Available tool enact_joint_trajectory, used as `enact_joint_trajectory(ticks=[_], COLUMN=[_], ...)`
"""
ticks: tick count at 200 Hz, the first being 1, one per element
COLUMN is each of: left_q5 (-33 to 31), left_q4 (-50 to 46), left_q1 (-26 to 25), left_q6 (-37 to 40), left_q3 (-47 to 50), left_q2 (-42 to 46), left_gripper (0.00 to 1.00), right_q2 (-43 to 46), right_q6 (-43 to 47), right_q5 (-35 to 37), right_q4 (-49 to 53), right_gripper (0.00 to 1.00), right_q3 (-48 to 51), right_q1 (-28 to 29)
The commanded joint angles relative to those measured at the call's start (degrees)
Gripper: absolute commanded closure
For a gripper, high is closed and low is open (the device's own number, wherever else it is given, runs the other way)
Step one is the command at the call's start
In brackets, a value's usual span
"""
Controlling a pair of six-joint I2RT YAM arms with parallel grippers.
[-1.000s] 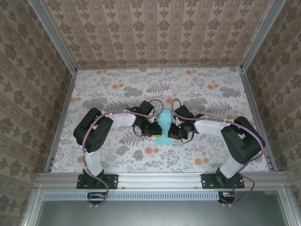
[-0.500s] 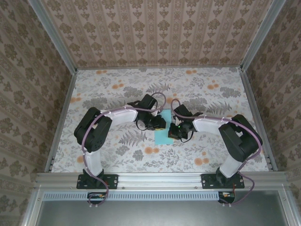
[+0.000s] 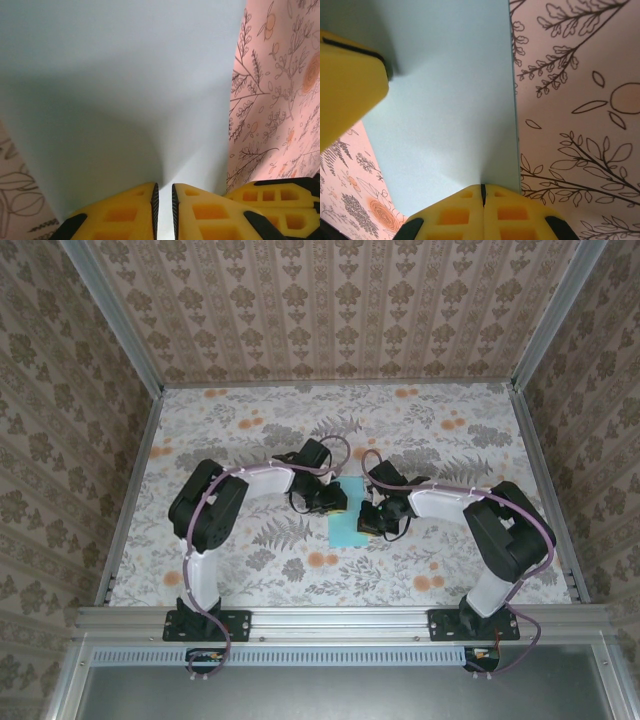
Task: Fold a paper plane with a square sheet of paper (fold left side to right side)
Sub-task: First fold the square sheet of paper in half at the center of the table.
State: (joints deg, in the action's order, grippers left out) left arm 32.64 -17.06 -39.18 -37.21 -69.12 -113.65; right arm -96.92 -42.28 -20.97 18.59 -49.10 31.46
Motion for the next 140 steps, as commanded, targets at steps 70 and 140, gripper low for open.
enact_joint_trajectory(ticks=[70, 140], left_q5=[-3.5, -4.5], left_q4=[1.3, -0.6], left_q1=[3.4, 5.9], left_q6=[2.1, 3.8], left_q3=[-3.2, -8.6], left_q2=[-3.5, -6.6], left_gripper=[0.82, 0.82], right_q2=[-4.0, -4.2], right_q6=[2.6, 2.9], right_q5=[5.5, 5.3], right_q4=[8.4, 8.2], right_gripper=[0.95, 0.96], right_q3=[0.9, 1.4], right_q1=[0.3, 0.2])
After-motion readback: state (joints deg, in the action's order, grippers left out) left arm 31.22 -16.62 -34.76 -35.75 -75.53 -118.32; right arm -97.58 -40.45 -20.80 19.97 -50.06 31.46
